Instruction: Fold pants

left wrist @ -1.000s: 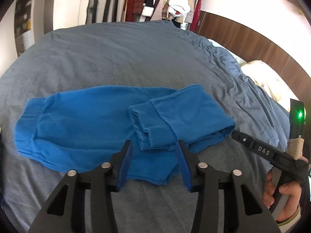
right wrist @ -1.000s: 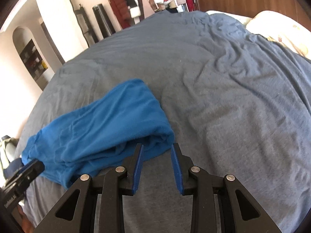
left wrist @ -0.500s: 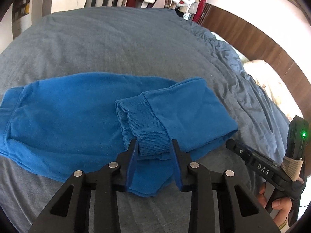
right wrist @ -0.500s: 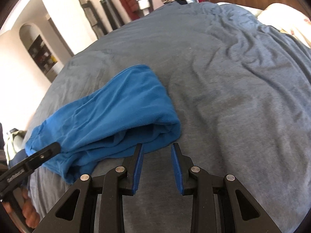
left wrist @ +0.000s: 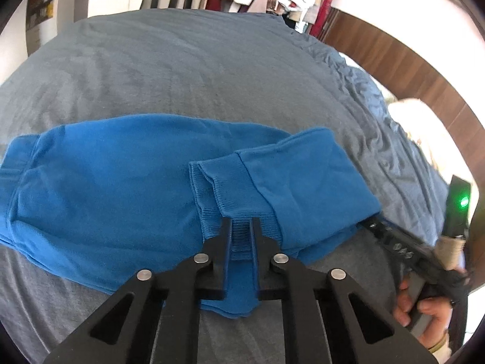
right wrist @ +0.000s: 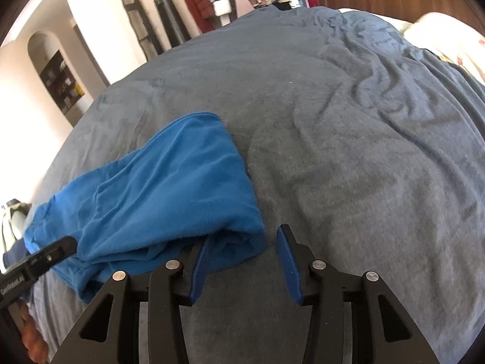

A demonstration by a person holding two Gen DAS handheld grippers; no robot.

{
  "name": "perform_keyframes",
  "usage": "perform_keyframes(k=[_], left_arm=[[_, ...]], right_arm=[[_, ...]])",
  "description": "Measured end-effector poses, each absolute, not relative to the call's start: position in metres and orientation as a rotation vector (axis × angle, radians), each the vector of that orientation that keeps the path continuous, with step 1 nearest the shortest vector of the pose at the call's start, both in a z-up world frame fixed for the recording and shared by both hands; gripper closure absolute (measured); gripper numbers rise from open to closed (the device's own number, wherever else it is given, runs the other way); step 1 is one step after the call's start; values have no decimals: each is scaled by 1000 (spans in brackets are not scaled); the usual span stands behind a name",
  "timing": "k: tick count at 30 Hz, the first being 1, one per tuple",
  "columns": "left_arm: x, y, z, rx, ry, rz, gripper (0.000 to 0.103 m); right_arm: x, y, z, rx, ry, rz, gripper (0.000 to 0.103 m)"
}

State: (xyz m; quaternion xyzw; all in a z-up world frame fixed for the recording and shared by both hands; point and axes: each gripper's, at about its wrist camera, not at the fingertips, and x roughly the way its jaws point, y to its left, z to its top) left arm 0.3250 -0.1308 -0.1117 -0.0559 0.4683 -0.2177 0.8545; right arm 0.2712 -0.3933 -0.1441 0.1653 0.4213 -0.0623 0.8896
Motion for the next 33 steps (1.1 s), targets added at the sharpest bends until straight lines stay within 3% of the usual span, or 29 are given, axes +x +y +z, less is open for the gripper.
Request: perform_keyframes(k=[6,9,18,22,25,33], left_arm=[[313,-117,-98,-112,908,-422,95],[316,-114,-108,-105,953,-407,99],[322,-109,-118,-175,1021,-412,98],[325,-107,-122,-179,1054,-396,92],[323,-109,-125,-163,1059,-363,78],[320,-111,-126,-231,1066,-396,77]], right_arm=[[278,-390,-145,301,871,-153,59],[277,-386,-140,262,847,-164,59],[282,-386,-140,254,858,-169,60],[282,-385,-139,260,858,-164,60],[281,-384,-139,251,853,-162,60],[282,-384,-143,268,867,-157,62]])
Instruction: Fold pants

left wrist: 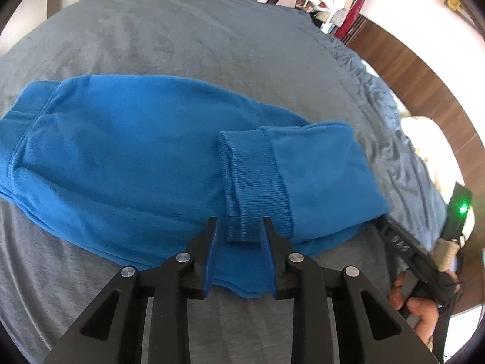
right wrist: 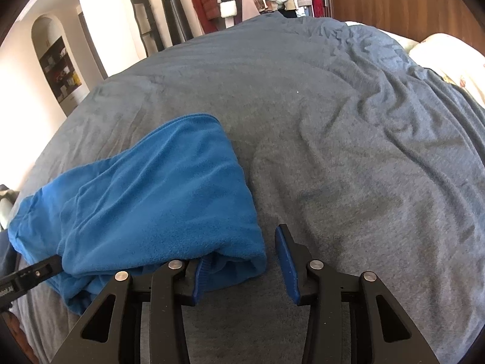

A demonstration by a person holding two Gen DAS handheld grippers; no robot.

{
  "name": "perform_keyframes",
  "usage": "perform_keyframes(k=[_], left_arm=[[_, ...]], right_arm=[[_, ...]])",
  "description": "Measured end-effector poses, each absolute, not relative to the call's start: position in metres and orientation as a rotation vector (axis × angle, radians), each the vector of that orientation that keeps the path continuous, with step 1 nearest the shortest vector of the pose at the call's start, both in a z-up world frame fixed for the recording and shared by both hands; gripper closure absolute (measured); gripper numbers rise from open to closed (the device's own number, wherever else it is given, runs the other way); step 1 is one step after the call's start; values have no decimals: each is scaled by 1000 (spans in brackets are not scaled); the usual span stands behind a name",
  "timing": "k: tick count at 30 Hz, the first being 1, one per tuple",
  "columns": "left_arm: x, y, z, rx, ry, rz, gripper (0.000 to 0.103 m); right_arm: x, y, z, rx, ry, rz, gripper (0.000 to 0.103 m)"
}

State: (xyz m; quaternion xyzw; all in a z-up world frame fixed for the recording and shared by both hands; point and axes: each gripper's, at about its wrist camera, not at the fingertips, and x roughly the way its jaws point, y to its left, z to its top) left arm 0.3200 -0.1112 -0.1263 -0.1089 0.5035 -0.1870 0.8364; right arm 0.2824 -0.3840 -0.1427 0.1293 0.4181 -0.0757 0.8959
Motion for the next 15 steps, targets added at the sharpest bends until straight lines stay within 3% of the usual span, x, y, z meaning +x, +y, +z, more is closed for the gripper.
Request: perform_keyframes(k=[12,15], left_arm=[[328,-102,-148,-334,1125,-423,72],[330,-106,-146,-333,1120,-429,67]], right_arm=[[286,-382,-145,259,874,-150,63],[287,-380,-146,255,877,-146,63]])
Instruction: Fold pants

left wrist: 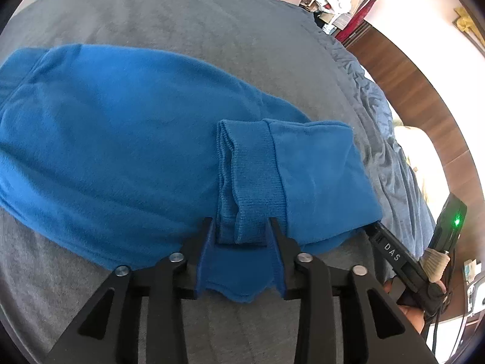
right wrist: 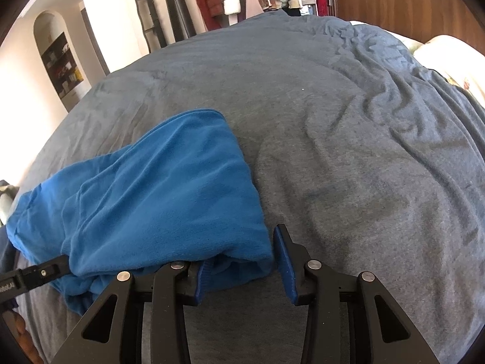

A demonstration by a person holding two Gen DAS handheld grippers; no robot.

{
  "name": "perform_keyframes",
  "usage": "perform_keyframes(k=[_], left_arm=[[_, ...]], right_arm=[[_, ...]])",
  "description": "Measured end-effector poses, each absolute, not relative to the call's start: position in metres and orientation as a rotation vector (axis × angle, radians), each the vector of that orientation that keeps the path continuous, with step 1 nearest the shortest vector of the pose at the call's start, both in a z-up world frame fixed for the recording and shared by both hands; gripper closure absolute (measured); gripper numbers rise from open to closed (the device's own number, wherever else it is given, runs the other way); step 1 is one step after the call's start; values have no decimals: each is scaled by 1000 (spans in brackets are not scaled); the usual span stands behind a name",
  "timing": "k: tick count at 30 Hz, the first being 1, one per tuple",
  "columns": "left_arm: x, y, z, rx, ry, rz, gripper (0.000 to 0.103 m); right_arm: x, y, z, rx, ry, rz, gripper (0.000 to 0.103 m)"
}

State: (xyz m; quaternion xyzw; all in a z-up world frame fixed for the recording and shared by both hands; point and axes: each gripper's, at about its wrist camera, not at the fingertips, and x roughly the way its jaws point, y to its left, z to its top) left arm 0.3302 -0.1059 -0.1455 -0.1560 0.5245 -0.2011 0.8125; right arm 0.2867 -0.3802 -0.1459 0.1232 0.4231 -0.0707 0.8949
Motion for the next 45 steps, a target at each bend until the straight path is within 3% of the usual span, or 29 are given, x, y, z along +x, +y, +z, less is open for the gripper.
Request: perform_keyframes(k=[3,6,8,19,23,28,34,38,39,41,45], left_arm=[[333,-109,-144,-341,1108,-432,70],[329,-110,-139,-315,1071,-429,84],[325,-105,-132,-311,1035,-439,86],[326,-93,-133,-350,1045,-438,88],[325,-106,-126,-277,1018,-421,88],[325,-121,-104,-209,935,-435,89],[332,-119,-108,-209,946,-430,90],[326,-113,-125,-216,998,-415,92],[325,-112,-128,-218,1007,-403,101],[323,-106,-135,-203,1022,-340,101],[317,-98,-136,-234,1025,-349,101]], right_arm=[[288,-382,-146,268,880,-144,63],[289,-384,-147,277,881,-146,63],[289,-385,-147,281,880,-148,63],[288,-377,-146,251,869,-156,63],[291,-389,-151,298,878,-157,83],[285,-398,-140,298,852,-155,88],[276,-400,-136,331,806,-226,88],[271,-398,-152,361,836,-272,80],[270,-399,-153,367,840,-272,80],[269,-400,-154,374,852,-282,73],[262,-393,-146,337,877,-280,72]])
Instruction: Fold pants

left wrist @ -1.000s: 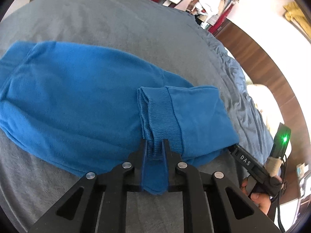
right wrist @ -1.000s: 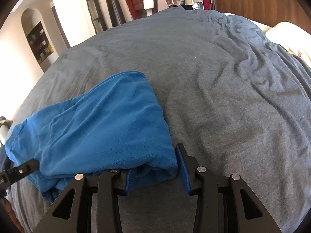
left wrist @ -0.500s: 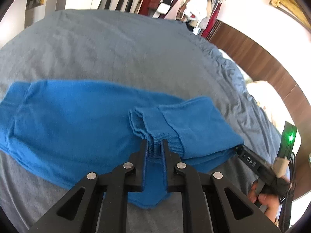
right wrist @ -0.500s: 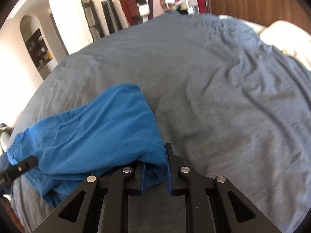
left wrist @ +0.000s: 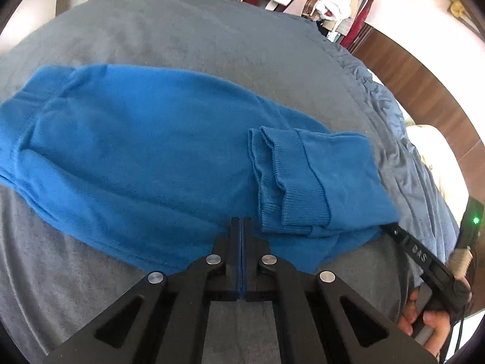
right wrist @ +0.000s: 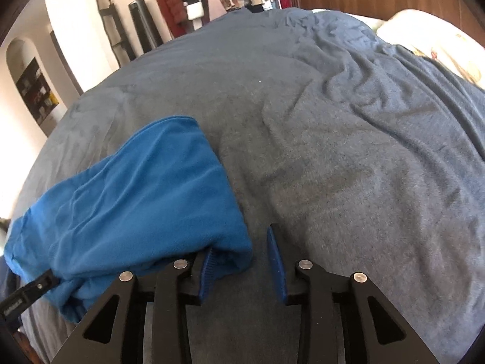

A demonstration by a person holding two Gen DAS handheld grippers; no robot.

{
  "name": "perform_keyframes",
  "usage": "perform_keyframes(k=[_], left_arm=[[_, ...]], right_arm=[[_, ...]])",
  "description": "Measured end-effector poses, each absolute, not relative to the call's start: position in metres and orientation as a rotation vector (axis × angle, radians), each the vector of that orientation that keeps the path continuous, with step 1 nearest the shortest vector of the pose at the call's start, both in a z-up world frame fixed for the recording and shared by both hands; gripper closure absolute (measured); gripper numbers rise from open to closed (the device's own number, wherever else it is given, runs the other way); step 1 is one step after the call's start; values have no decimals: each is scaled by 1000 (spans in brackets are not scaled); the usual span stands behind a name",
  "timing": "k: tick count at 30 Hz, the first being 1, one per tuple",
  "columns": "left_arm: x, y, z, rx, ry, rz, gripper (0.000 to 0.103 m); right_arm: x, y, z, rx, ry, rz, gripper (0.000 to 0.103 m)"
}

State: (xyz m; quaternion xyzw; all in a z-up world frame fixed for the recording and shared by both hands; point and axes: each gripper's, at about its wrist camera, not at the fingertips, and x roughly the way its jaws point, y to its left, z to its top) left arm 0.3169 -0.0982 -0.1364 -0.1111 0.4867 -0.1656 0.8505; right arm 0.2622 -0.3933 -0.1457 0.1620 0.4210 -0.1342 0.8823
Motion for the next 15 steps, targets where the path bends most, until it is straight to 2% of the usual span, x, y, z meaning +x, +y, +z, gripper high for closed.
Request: perform_keyframes(k=[1,3,4,8,15], left_arm=[[314,-99,-130,-216,1007,-340,101],[307,-103,-117,-165,946,-337,87],[305,-108,-108,-132,912,-369,84],[312,-119,-96,-108,893,-458,83],[329,-117,-115,-217,997,-535,84]], right_arm=[[258,-389,-143,318,878,-274,72],[246,-379,-134,271,869,-263,72],[240,-375,-130,260,858,-255,72],[221,-360,-108,200,773,-236,72],[240,-363,-97,187,741,-228,72]])
